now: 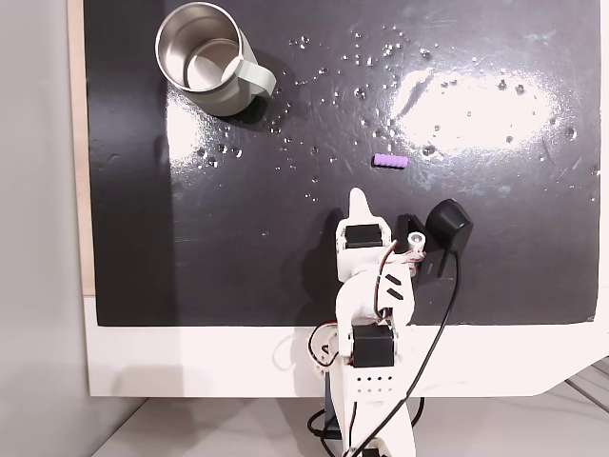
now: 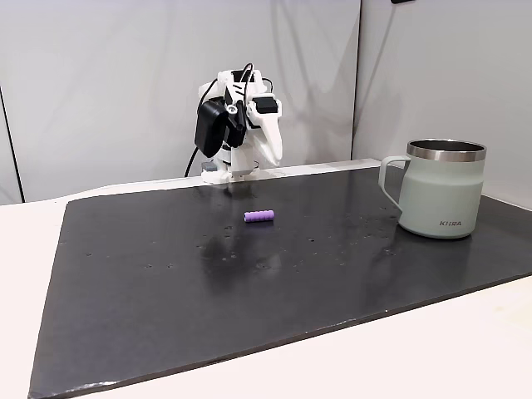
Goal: Grasp a pengrip and put it in the cup.
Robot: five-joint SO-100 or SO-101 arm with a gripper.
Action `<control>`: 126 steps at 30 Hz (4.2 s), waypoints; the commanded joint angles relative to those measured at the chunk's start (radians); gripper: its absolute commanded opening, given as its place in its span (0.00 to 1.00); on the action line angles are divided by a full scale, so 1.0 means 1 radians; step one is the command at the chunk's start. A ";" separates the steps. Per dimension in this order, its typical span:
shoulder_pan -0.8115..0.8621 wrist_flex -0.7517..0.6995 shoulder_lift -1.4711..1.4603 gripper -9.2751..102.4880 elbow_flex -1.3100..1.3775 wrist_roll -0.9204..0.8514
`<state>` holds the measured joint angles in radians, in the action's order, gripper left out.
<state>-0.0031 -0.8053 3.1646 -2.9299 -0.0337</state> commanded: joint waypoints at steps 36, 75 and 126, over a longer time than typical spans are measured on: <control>0.225 -0.210 -1.585 0.24 1.075 -0.023; -0.115 -0.571 -1.373 0.08 1.647 0.091; -0.420 -0.684 -2.247 0.25 2.784 0.089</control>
<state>-0.4295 -1.4849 0.8928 -0.2056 0.0537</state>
